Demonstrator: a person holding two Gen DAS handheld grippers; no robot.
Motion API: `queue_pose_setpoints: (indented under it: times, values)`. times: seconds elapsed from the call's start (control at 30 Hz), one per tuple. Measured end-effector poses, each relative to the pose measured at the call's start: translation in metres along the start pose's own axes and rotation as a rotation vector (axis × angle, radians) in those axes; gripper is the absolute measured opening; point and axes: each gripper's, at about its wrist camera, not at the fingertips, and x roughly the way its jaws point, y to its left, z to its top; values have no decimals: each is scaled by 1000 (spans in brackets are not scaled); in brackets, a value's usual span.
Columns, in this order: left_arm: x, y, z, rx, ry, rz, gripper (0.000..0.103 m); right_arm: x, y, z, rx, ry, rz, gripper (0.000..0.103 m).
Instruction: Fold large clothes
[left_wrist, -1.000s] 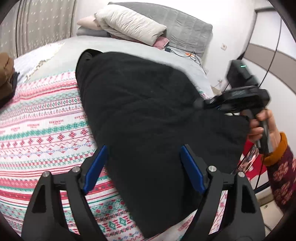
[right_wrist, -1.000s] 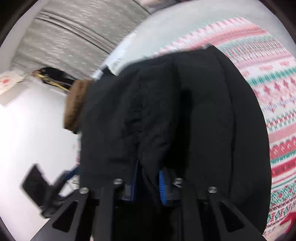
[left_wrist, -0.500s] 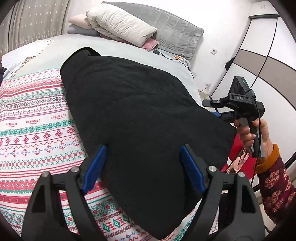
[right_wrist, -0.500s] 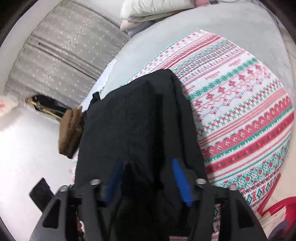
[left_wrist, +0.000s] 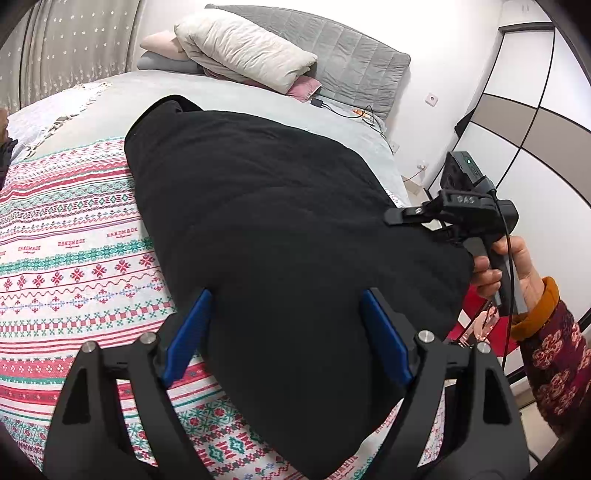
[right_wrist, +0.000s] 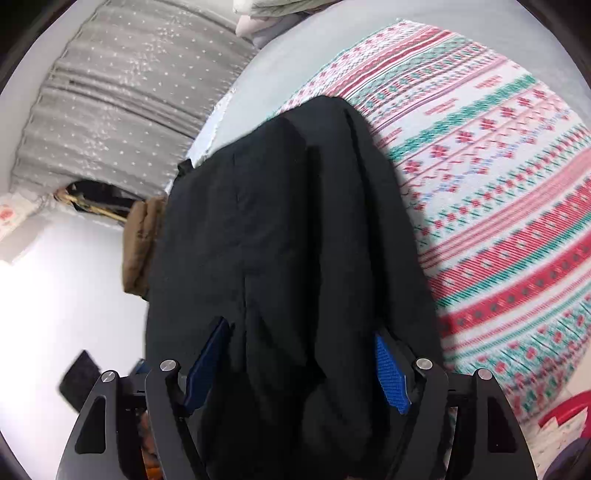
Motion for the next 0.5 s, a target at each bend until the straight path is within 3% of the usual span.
queue_pose_setpoints:
  times: [0.03, 0.07, 0.1, 0.2, 0.3, 0.43, 0.5]
  values:
    - [1, 0, 0, -1, -1, 7, 84, 5, 7, 0, -39, -2, -20, 63]
    - [1, -1, 1, 0, -2, 17, 84, 8, 17, 0, -81, -1, -20, 36]
    - [1, -2, 2, -2, -2, 24, 84, 6, 28, 2, -112, -13, -31, 29]
    - [0, -5, 14, -9, 8, 39, 84, -12, 57, 12, -198, -77, -74, 23]
    - [-7, -12, 30, -1, -9, 57, 84, -54, 78, 30, -240, -156, -45, 22]
    - [-5, -8, 41, -20, 7, 63, 85, -82, 51, 41, -202, -187, -92, 22]
    - [6, -2, 44, -60, 30, 55, 85, -73, 21, 41, -129, -136, -102, 23]
